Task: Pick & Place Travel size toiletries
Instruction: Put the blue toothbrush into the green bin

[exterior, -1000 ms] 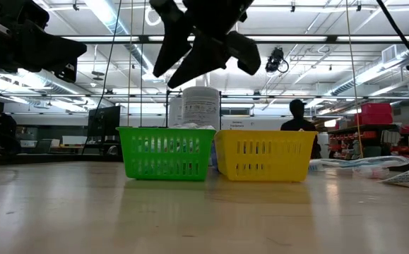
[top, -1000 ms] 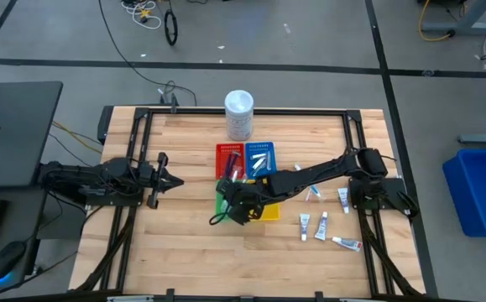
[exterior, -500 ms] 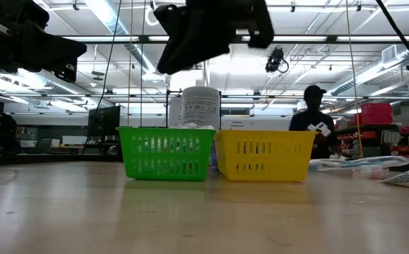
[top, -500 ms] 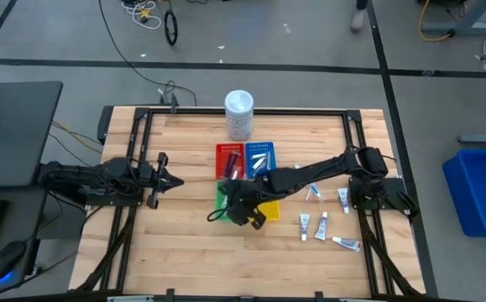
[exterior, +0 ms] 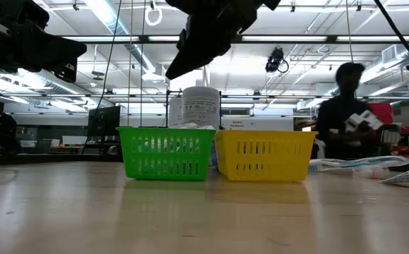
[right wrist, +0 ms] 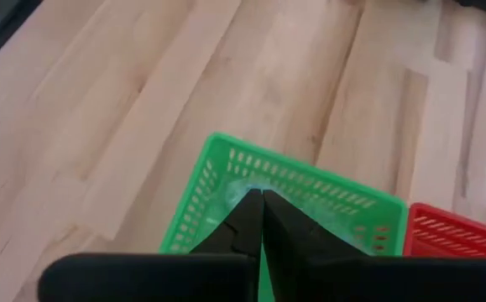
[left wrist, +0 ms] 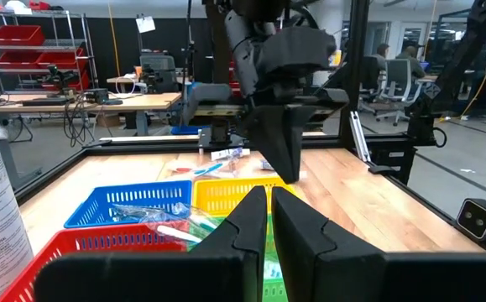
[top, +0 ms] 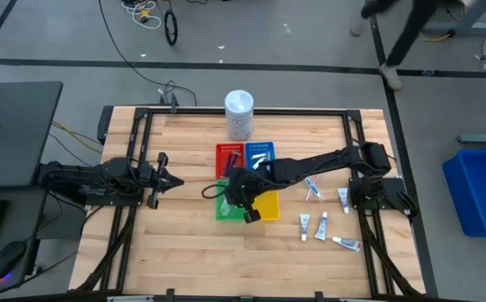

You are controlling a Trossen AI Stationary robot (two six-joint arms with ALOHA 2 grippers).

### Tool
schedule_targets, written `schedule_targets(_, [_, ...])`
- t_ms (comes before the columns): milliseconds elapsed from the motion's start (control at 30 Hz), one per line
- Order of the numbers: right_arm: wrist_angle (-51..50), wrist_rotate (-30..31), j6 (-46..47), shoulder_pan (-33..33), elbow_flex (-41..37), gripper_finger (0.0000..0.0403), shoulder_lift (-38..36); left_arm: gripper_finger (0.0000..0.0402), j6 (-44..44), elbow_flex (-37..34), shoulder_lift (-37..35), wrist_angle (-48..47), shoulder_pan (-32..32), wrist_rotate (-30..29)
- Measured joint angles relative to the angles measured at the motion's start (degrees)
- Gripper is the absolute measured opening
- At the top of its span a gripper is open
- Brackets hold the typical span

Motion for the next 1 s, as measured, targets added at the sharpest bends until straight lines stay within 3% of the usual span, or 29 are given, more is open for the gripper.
schedule_targets(367, [4.5, 1.9, 0.8, -2.5, -9.9, 0.0009, -8.3, 0.0027, 0.0, 0.0, 0.0, 0.0, 0.0, 0.0])
schedule_targets(633, [10.3, 2.3, 2.3, -5.0, -24.2, 0.0008, -19.4, 0.0027, 0.0, 0.0, 0.0, -0.2, 0.0, 0.0])
schedule_targets(1000, [10.2, 2.4, 10.0, -9.7, -41.4, 0.0008, -35.2, 0.0027, 0.0, 0.0, 0.0, 0.0, 0.0, 0.0])
